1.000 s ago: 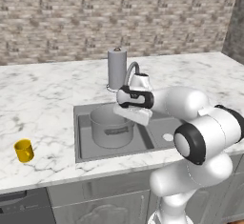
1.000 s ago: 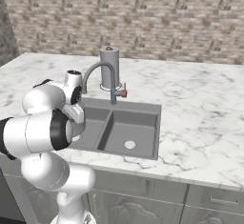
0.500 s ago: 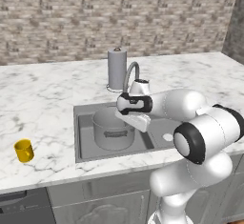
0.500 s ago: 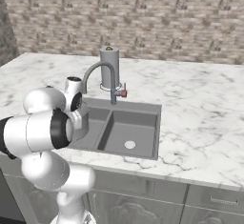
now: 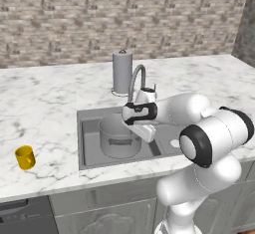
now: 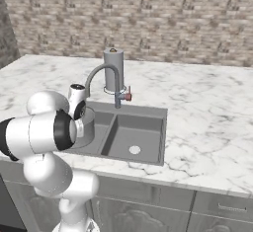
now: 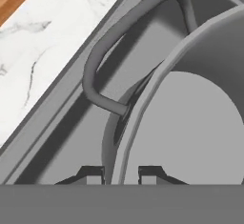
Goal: Place the pot in the left basin and the mug in the right basin of the sink.
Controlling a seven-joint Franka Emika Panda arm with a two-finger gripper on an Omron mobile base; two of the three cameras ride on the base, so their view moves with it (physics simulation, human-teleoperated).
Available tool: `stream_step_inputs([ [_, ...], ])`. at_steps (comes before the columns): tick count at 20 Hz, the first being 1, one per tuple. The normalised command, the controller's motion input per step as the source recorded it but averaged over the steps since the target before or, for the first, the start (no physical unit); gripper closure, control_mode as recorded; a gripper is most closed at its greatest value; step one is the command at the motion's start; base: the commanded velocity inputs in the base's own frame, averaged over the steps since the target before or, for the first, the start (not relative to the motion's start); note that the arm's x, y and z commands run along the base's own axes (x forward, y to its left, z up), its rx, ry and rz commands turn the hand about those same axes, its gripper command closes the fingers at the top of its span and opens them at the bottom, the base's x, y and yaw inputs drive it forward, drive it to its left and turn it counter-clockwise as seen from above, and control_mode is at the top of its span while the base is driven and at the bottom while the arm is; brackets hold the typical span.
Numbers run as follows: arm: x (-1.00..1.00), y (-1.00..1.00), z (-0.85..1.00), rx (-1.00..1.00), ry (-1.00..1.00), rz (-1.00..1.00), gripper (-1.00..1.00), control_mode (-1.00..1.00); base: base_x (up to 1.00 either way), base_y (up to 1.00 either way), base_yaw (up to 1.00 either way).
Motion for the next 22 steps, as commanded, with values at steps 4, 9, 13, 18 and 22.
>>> stream_step_inputs([
  [4,0.09,0.0,-0.01,0.0,0.0,-0.03,1.0,-1.0,0.0,0.0,0.0],
  [9,0.11,0.0,-0.1,0.0,0.0,-0.01,1.0,-1.0,0.0,0.0,0.0],
  [13,0.0,0.0,-0.2,0.0,0.0,-0.01,1.0,-1.0,0.0,0.0,0.0],
  [18,0.0,0.0,-0.26,0.0,0.0,0.0,1.0,-1.0,0.0,0.0,0.0],
  [22,0.0,0.0,-0.23,0.0,0.0,0.0,1.0,-1.0,0.0,0.0,0.0],
])
